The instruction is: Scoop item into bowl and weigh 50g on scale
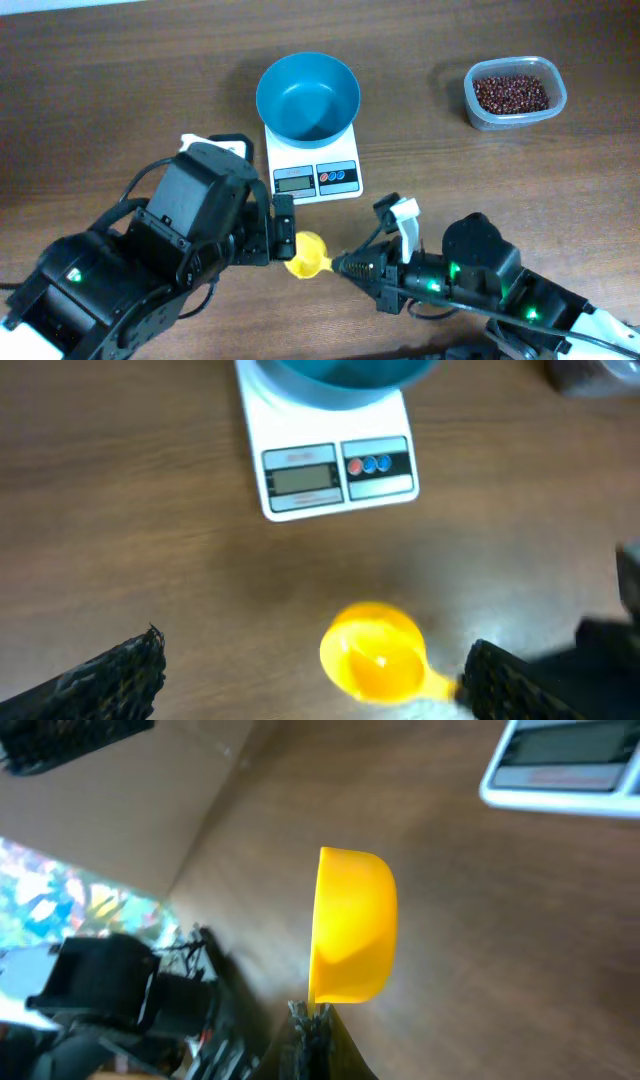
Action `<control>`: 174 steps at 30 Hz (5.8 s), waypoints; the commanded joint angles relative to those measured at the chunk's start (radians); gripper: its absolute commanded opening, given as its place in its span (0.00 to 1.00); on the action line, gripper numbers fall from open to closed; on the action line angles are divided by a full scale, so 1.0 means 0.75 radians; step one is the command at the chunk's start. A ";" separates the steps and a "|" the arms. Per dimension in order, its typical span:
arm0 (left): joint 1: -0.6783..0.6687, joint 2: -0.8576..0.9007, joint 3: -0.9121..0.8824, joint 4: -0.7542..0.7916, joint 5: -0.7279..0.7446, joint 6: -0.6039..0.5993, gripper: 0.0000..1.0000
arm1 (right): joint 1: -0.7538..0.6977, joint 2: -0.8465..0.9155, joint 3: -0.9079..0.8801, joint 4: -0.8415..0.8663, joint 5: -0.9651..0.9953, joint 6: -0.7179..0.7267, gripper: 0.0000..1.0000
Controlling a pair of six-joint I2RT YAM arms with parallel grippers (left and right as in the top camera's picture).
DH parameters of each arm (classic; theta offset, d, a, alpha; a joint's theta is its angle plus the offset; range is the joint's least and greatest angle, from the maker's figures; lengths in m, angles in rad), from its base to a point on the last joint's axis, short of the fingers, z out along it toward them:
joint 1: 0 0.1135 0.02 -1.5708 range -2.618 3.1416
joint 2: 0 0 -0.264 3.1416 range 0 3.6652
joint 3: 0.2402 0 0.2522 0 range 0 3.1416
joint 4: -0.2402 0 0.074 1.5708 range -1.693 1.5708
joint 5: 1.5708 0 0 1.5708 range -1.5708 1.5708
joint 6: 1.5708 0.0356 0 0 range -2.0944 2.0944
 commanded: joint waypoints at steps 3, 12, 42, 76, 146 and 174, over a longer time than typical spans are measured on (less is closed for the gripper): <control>-0.003 -0.014 0.020 0.008 0.064 0.123 0.99 | -0.279 -0.006 0.011 0.006 -0.136 -0.042 0.04; -0.003 -0.010 0.020 0.067 0.064 0.122 0.99 | -0.752 -0.006 0.451 -0.579 -0.344 -0.459 0.04; -0.006 0.707 0.020 0.544 0.131 0.097 0.00 | -0.862 0.029 1.397 -1.732 0.499 -0.866 0.04; -0.006 1.074 0.017 0.931 0.017 0.131 0.00 | -0.862 0.086 1.397 -1.416 0.499 -0.876 0.04; 0.012 -0.052 0.014 0.434 -0.361 0.126 0.00 | -0.862 0.583 1.397 -1.217 0.493 -0.830 0.04; 0.550 0.298 0.391 -0.129 0.268 0.805 0.99 | -0.862 0.596 1.397 -1.133 0.485 -0.800 0.04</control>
